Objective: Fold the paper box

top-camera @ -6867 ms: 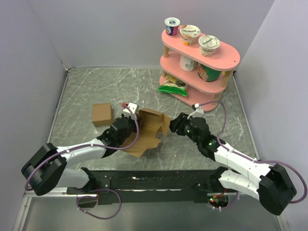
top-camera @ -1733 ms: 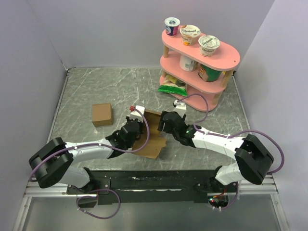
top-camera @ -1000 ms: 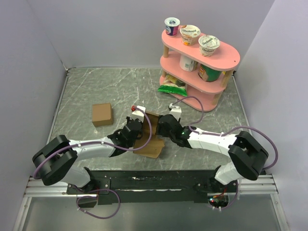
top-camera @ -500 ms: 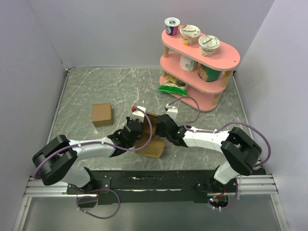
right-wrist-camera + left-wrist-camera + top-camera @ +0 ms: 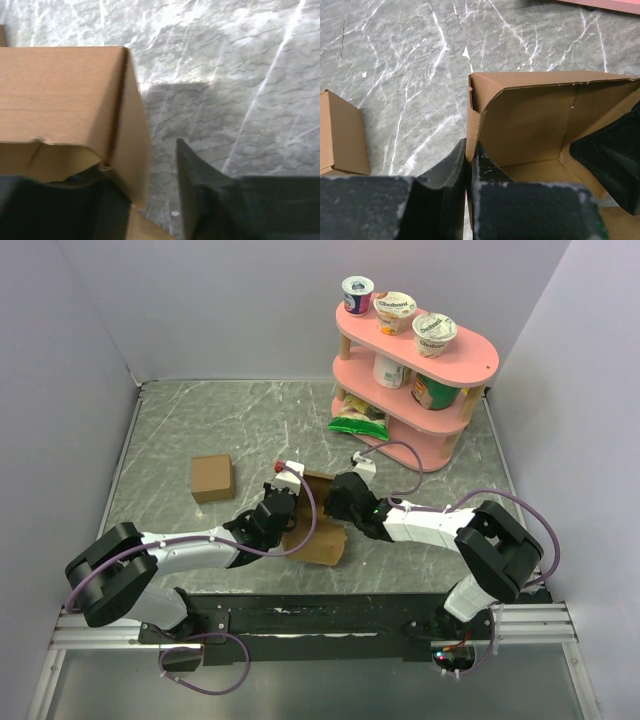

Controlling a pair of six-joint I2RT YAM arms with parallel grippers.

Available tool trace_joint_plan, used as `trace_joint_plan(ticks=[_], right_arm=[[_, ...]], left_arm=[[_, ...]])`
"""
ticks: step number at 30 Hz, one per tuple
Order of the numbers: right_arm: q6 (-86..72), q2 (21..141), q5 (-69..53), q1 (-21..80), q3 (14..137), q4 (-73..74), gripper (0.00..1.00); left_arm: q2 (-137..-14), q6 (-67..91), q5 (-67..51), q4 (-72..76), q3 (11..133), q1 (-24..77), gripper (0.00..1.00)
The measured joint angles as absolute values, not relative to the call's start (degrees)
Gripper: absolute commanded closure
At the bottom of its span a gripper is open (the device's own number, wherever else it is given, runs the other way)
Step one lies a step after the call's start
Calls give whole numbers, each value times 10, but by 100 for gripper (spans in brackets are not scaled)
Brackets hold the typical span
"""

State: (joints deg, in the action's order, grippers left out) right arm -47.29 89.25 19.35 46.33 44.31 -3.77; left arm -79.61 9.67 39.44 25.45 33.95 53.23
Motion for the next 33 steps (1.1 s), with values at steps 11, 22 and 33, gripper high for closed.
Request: trace_joint_plan(ticks=[11, 22, 33], right_arm=[[-475, 922, 202, 467, 505, 28, 100], [-524, 945, 210, 475, 531, 77, 100], [-548, 944, 184, 468, 509, 52, 100]], left_arm=[[-796, 90, 402, 265, 337, 539, 98], [-796, 88, 411, 267, 327, 542, 98], [-792, 87, 413, 266, 320, 546, 98]])
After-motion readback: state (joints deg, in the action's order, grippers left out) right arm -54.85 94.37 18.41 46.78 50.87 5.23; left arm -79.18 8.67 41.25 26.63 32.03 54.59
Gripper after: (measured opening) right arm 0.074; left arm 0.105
